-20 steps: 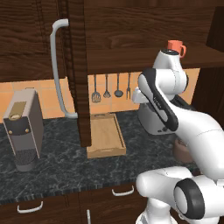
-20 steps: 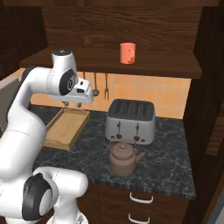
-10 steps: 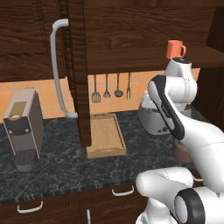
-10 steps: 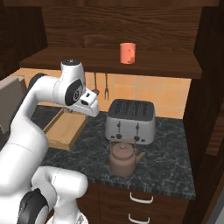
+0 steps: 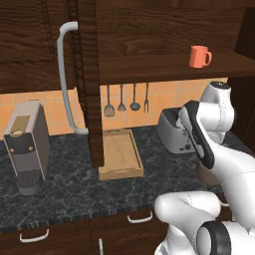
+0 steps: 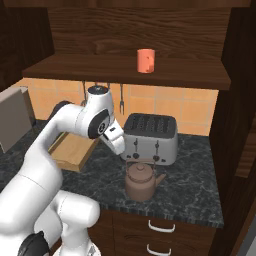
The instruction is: Pick the kettle from the counter and place it on the tray. Then pick the mug from the cabinet and place it on the tray. Then close the cabinet doors.
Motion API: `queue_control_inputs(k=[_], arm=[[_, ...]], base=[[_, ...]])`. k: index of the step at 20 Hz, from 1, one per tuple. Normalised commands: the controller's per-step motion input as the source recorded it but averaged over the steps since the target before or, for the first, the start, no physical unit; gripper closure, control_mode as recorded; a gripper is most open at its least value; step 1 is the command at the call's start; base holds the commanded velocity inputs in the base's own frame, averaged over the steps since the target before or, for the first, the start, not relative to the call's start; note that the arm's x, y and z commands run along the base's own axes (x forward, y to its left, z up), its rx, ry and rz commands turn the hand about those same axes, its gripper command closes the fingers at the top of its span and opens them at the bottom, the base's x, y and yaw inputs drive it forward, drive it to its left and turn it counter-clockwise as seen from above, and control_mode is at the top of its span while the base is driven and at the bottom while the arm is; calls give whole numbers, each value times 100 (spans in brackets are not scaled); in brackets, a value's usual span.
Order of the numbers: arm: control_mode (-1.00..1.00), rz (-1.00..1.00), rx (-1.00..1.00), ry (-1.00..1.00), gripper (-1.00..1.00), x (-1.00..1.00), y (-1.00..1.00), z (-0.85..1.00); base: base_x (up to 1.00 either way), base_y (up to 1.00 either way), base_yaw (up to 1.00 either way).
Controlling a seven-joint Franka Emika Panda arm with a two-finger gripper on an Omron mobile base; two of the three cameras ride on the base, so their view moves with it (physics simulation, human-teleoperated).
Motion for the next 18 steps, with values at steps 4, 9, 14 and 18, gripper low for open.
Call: queue_control_inputs(k=[4, 9, 14, 18], arm=[[-100, -23, 1, 8, -100, 6, -50, -41], [-100, -16, 4, 3, -100, -1, -49, -24], [-100, -9, 8, 0, -100, 0, -53, -25], [-100, -7, 9, 0, -100, 2, -45, -26]], base=[[0, 0, 0], [0, 0, 0], [0, 0, 0], [0, 0, 0]])
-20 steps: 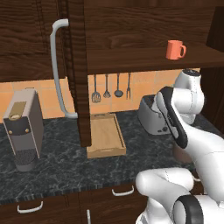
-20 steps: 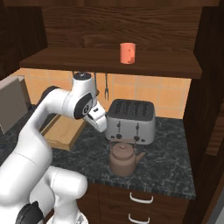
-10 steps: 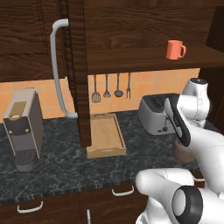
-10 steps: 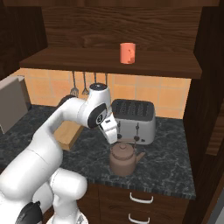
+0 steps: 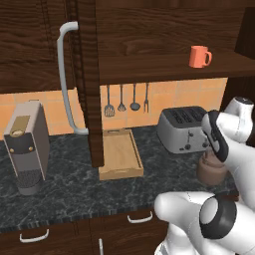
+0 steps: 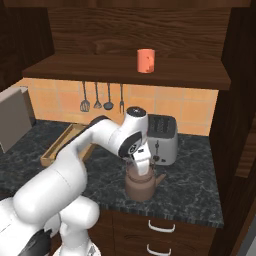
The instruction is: Pick the kettle from the counter and place it on the tray. Then pick the mug from the cabinet and place it on the tray. Then close the cabinet doors.
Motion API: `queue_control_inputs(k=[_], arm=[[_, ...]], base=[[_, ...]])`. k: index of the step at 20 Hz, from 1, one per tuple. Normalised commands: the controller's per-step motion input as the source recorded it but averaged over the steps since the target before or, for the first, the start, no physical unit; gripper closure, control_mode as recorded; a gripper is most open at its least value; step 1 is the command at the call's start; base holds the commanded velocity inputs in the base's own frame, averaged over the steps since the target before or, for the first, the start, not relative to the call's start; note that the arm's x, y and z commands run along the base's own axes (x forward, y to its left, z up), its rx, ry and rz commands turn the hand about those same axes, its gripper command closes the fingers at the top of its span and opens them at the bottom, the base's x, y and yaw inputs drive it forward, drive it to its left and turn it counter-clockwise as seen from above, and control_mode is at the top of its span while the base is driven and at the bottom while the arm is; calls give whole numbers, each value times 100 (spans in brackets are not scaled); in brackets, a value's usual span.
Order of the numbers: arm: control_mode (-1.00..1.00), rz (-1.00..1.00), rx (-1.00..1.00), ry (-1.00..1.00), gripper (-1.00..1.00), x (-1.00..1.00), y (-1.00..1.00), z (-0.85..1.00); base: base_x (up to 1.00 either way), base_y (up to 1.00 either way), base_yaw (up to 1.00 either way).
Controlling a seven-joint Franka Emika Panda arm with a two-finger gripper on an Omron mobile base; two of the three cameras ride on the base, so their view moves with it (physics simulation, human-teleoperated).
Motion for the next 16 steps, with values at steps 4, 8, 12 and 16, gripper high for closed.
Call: queue_control_inputs(k=[4, 8, 12, 16], arm=[[-100, -6, 6, 1, -100, 7, -29, -20], [-100, -2, 0, 6, -100, 15, -4, -10], [-100, 0, 0, 6, -100, 8, 0, -5], [-100, 0, 0, 4, -100, 3, -1, -13]], base=[[0, 0, 0], [0, 0, 0], [0, 0, 0], [0, 0, 0]])
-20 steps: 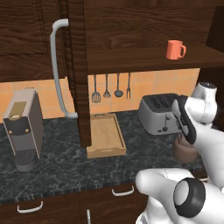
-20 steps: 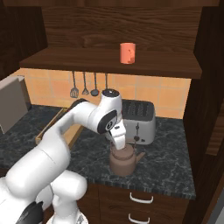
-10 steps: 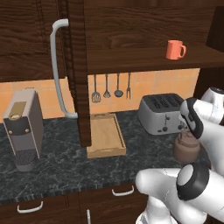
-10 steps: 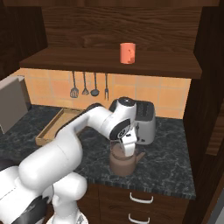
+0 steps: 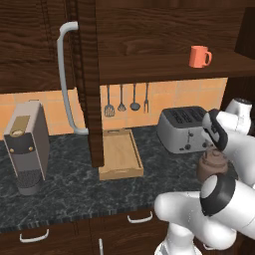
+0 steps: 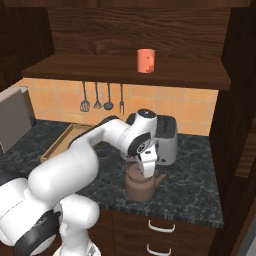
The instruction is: Pick the kettle from the counter and place it on the tray. Then pick the mug from the cabinet and place it on the tray. Then close the cabinet doors.
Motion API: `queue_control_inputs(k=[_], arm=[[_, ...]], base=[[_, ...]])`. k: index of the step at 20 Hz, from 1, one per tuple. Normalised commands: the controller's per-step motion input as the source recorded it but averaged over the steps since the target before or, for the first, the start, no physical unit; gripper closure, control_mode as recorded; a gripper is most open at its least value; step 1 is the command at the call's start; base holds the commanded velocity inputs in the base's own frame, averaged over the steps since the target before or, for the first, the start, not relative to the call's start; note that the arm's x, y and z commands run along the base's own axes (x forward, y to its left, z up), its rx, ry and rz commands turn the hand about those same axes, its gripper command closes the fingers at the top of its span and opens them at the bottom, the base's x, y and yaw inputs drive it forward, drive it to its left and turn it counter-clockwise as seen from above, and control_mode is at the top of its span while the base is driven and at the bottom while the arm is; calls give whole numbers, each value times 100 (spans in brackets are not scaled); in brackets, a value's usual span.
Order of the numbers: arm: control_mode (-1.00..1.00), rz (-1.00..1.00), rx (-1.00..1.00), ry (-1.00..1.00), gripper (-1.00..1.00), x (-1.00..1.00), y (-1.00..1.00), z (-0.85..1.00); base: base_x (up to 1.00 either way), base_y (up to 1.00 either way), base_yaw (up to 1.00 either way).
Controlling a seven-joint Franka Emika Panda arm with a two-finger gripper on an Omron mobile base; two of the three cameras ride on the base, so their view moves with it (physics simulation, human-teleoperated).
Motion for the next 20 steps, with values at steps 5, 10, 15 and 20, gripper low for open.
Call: queue_control_inputs(k=[5, 10, 15, 20], arm=[[-100, 0, 0, 5, -100, 2, 0, -26], [-100, 0, 0, 1, 100, -3, 0, -24], [-100, 0, 0, -1, 100, -29, 0, -18], [-100, -2, 0, -7, 100, -49, 13, 0]], base=[[0, 0, 0], [0, 0, 0], [0, 0, 0], [0, 0, 0]])
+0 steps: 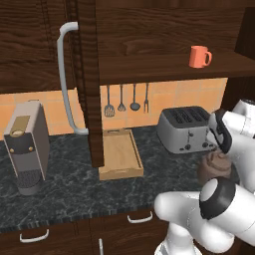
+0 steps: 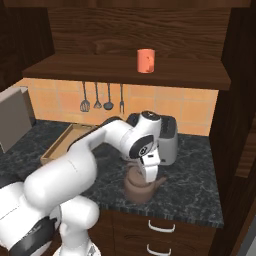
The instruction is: Pick the kettle from the counter and place it on the tray. Then pick the mug from the cabinet and place it on the tray. Then close the cabinet doors.
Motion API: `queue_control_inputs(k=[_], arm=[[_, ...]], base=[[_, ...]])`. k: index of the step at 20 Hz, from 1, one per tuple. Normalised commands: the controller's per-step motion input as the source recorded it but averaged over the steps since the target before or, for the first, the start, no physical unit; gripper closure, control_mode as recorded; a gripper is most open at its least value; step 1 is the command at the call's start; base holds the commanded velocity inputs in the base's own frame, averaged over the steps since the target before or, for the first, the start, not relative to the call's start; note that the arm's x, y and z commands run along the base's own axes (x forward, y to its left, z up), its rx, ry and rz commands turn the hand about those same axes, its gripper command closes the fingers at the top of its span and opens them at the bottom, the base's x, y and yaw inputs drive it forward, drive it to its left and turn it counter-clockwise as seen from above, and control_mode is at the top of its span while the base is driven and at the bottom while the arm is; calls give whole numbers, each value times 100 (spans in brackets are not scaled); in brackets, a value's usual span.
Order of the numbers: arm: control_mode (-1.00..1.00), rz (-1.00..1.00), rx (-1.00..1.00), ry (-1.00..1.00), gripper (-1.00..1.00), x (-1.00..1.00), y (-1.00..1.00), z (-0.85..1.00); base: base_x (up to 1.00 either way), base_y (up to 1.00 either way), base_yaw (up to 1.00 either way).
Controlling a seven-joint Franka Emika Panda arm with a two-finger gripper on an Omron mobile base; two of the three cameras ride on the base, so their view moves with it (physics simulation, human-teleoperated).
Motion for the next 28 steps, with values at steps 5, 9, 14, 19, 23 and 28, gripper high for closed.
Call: queue_control_inputs(k=[5, 9, 14, 19, 23, 28], arm=[[-100, -8, 0, -16, 100, -54, 52, 38], [-100, -5, 0, -10, 100, -14, 90, 44], [-100, -2, -1, -5, 100, 0, 99, 33], [-100, -2, -2, -10, 100, 14, 100, 35], [-100, -5, -1, -8, 100, 36, 91, 37], [-100, -6, 0, 0, 100, 55, 67, 28]], base=[[0, 0, 0], [0, 0, 0], [0, 0, 0], [0, 0, 0], [0, 0, 0], [0, 0, 0]])
